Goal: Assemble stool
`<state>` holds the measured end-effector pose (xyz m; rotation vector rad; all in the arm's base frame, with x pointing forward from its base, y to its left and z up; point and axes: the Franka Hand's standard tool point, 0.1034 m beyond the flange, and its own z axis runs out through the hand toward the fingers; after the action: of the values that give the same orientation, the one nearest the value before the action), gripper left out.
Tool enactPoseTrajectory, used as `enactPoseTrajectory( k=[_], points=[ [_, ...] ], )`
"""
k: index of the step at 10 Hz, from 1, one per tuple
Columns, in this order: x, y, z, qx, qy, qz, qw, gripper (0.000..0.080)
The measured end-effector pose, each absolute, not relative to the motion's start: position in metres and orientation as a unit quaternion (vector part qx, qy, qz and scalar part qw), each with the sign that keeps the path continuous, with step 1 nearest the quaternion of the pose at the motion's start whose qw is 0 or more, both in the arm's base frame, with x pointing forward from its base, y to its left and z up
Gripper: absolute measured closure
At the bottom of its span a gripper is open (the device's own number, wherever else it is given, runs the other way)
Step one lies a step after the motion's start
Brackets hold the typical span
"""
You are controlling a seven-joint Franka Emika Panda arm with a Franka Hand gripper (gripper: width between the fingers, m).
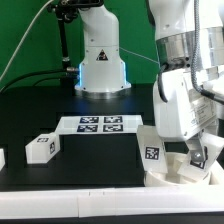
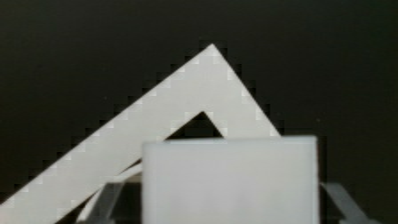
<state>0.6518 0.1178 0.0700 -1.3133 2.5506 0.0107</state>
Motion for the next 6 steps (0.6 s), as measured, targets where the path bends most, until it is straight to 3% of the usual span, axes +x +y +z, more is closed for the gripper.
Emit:
enactPoseTrajectory(
  k=[1,2,3,4,6],
  points=[
    [0.651,0.118,0.07,-0.47,0.873,0.001,0.135,0.0461],
    [0.651,0.118,0.069,-0.473,0.871,0.001,0.134,0.0389],
    [0.651,0.118,0.07,-0.473,0.871,0.001,0.134,0.0218],
    [0.651,0.12,0.076,-0.538,0.833,-0.003,0.133,0.0171],
    [0.654,0.119,0.098,-0.665,0.734,-0.008,0.14,0.0153]
  ],
)
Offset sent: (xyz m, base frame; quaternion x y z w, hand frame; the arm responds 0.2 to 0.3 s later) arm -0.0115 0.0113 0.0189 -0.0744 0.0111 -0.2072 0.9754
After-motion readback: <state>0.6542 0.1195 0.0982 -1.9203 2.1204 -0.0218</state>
